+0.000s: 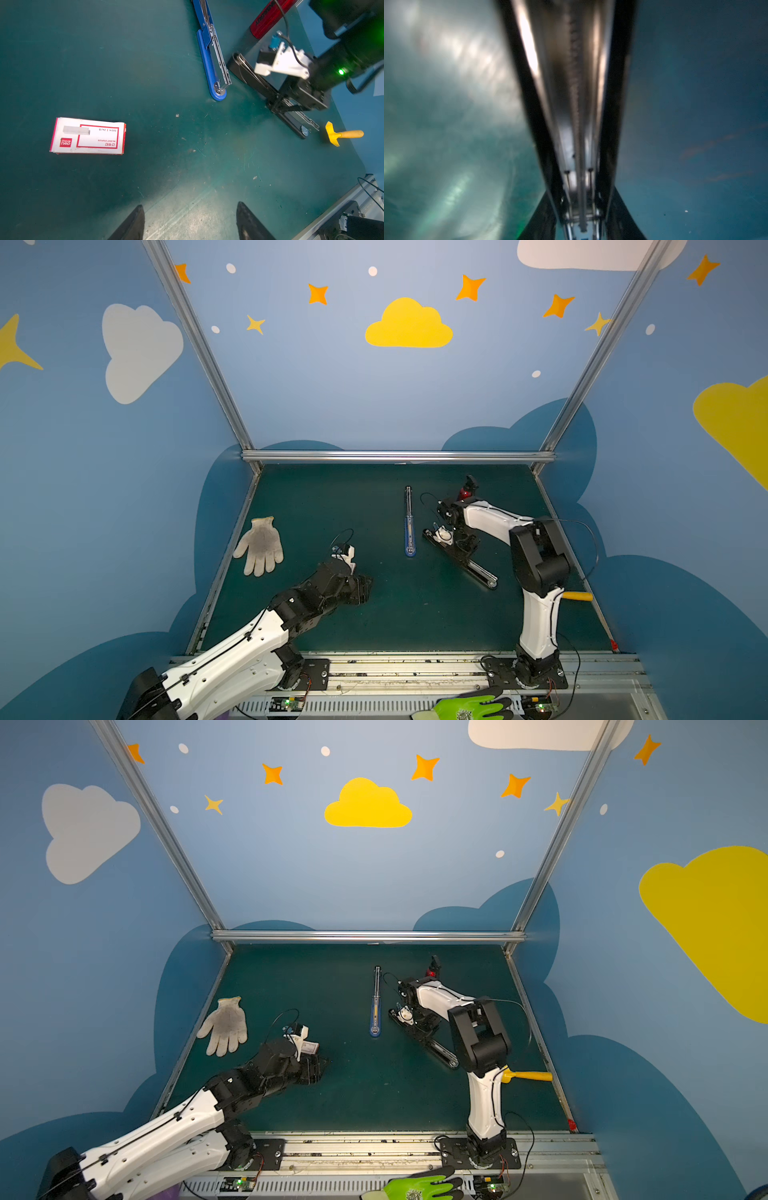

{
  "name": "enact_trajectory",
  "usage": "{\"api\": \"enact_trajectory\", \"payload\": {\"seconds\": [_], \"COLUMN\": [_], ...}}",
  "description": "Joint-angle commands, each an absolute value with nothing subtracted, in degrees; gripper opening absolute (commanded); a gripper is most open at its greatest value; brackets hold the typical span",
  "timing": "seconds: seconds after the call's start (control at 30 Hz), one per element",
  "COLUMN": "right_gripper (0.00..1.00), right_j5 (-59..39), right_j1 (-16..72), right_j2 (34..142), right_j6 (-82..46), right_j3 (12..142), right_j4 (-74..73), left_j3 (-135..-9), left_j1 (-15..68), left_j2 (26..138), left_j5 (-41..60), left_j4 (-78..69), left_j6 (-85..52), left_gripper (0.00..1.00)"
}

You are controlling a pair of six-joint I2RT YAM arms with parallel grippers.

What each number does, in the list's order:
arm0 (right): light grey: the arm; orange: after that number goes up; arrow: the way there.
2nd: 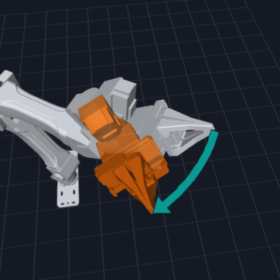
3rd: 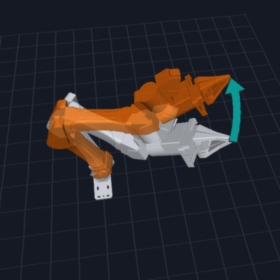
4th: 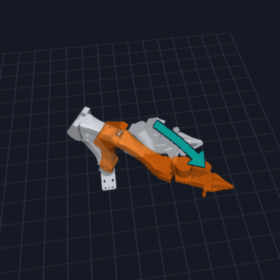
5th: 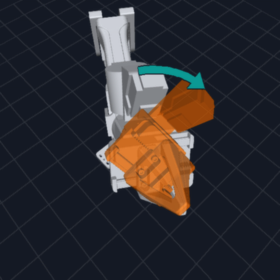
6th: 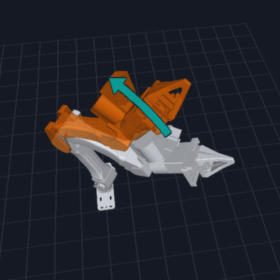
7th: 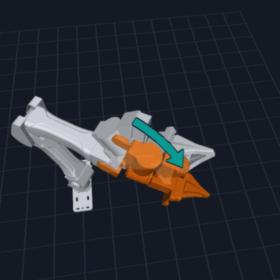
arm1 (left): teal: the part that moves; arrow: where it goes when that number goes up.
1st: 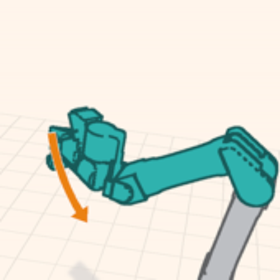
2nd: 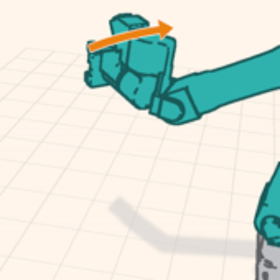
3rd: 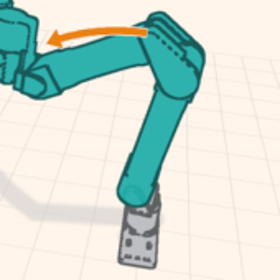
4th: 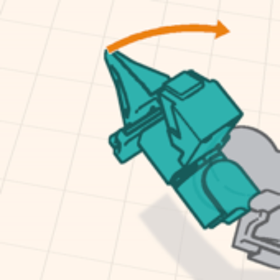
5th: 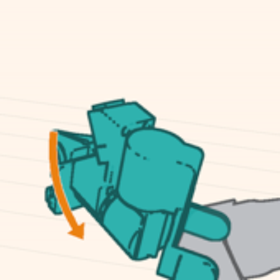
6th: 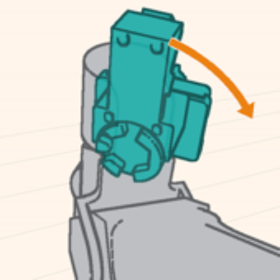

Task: Load the staples into the stapler

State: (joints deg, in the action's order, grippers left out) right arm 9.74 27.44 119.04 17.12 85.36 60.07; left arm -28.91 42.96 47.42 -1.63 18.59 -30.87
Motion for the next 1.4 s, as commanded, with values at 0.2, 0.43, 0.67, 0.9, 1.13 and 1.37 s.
{"api": "enact_trajectory", "payload": {"seconds": [0.2,0.43,0.67,0.9,1.13,1.37], "right_gripper": [0.07,0.07,0.07,0.08,0.22,0.54], "right_j5": [7.92,6.45,5.95,6.40,5.83,5.51], "right_j1": [29.25,29.84,29.42,29.60,29.62,29.93], "right_j2": [125.66,129.99,132.18,133.50,133.73,127.55], "right_j6": [-3.56,-13.92,-23.00,-28.56,-31.99,-30.91], "right_j3": [98.18,110.71,116.68,117.08,115.80,112.06], "right_j4": [58.81,60.25,59.32,58.54,57.88,55.94], "left_j3": [-28.83,-29.16,-29.02,-29.09,-29.26,-29.67], "left_j1": [42.62,42.53,42.64,42.55,42.54,42.54], "left_j2": [47.27,48.78,48.63,48.81,48.93,48.59], "left_j5": [-1.85,-1.58,-1.66,-1.66,-1.41,-1.65], "left_j4": [18.57,18.48,18.55,18.73,18.64,19.04], "left_j6": [-31.37,-31.27,-31.30,-31.28,-31.29,-31.20], "left_gripper": [0.69,0.69,0.69,0.69,0.69,0.69]}}
